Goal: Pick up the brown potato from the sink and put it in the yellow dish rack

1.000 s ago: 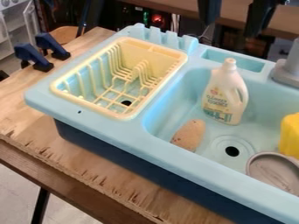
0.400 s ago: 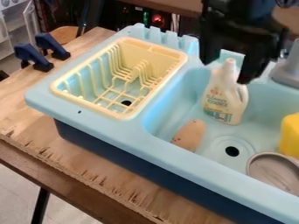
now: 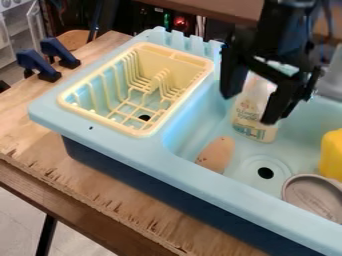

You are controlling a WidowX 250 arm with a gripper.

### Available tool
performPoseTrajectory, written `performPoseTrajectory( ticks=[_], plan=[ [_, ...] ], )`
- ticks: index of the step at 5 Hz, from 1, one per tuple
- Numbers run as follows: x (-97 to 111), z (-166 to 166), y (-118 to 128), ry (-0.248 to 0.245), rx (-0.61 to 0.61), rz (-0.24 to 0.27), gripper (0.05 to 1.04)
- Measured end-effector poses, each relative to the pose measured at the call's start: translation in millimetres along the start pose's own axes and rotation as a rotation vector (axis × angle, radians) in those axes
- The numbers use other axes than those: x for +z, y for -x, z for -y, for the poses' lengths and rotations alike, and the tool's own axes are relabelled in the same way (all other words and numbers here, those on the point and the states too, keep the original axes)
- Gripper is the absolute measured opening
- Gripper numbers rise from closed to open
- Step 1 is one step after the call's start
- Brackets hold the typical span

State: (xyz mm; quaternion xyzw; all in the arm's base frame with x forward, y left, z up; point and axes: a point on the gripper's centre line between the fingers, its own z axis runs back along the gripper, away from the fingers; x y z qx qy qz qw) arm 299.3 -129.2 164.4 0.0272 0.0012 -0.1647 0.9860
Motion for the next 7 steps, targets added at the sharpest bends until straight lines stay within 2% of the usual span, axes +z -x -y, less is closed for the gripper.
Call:
performPoseTrajectory(
  ticks=[1,2,3,5,6,7],
  plan=[
    [-29,-11,10,0.015,0.027,-0.08,1.003],
    [-50,-24,16,0.062,0.059,-0.093,1.003],
    [-54,-23,8,0.095,0.047,-0.042,1.003],
    [-69,-6,-2,0.086,-0.01,-0.017,1.003],
    [-82,4,0,0.065,-0.038,-0.063,0.947],
    [-84,1,4,0.052,-0.014,-0.088,0.706]
  ],
)
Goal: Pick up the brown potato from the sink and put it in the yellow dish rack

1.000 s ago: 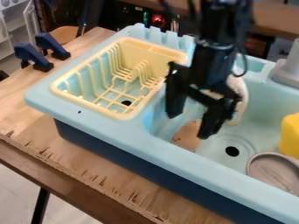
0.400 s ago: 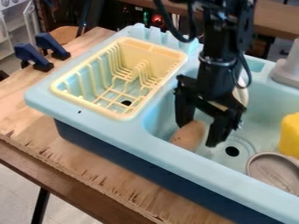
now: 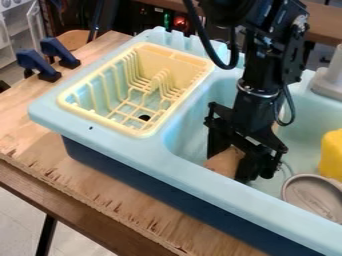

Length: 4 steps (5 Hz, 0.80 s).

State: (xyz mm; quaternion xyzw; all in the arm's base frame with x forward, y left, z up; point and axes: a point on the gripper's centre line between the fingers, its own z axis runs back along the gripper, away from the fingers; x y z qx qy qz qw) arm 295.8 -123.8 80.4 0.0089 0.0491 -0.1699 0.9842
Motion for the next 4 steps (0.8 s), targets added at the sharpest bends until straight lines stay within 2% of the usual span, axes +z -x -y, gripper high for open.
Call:
performPoseTrajectory(
  ticks=[1,2,3,4],
  plan=[
    [0,-2,3,-0.011,0.018,-0.016,0.574],
    [19,-1,7,-0.032,0.014,0.009,0.549],
    [74,2,10,-0.037,0.021,0.151,0.548],
    [117,-3,14,-0.013,0.037,0.235,0.548]
  ],
)
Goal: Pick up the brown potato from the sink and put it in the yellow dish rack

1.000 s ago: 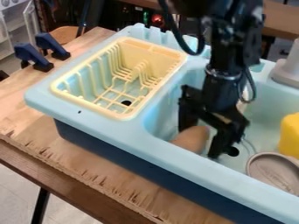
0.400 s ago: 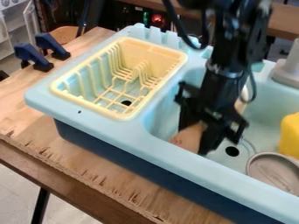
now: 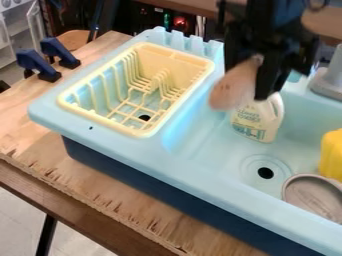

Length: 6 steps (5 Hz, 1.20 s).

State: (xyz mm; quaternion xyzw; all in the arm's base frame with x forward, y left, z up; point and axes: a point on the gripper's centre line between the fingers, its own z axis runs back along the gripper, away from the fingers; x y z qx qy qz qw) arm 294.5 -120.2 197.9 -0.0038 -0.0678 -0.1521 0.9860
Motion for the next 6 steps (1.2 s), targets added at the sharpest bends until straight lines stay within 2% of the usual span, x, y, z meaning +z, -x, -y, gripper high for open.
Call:
performPoseTrajectory(
  ticks=[1,2,3,4,5,6],
  plan=[
    [16,-26,8,0.005,0.073,-0.025,0.548],
    [19,-75,21,-0.011,0.183,-0.078,0.548],
    [12,-113,33,-0.052,0.282,-0.093,0.548],
    [-5,-134,42,-0.078,0.318,-0.091,0.548],
    [-28,-142,50,-0.096,0.343,-0.088,0.548],
    [-36,-140,49,-0.103,0.331,-0.076,0.548]
  ],
)
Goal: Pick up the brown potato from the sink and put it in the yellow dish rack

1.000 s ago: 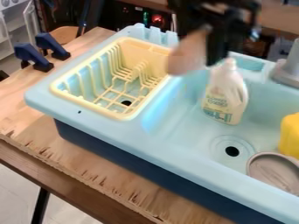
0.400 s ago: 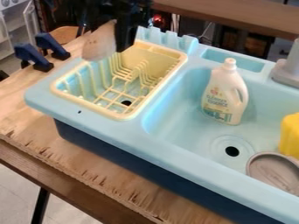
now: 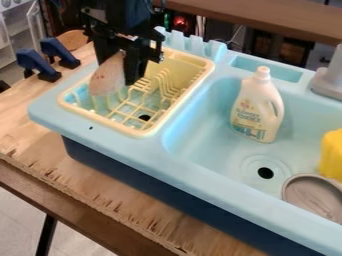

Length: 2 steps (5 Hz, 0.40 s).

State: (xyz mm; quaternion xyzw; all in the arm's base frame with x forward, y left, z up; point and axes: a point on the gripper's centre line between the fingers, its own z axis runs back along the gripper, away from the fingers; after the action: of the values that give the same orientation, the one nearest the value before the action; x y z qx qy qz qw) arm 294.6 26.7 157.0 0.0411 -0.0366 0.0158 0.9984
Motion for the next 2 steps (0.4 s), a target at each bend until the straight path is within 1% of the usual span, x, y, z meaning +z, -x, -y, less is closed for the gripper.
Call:
performPoseTrajectory(
  ticks=[1,2],
  plan=[
    [-7.7,3.5,-3.2,-0.001,0.003,0.027,0.548],
    [-14.6,6.3,-7.5,-0.017,-0.003,0.028,0.548]
  ],
)
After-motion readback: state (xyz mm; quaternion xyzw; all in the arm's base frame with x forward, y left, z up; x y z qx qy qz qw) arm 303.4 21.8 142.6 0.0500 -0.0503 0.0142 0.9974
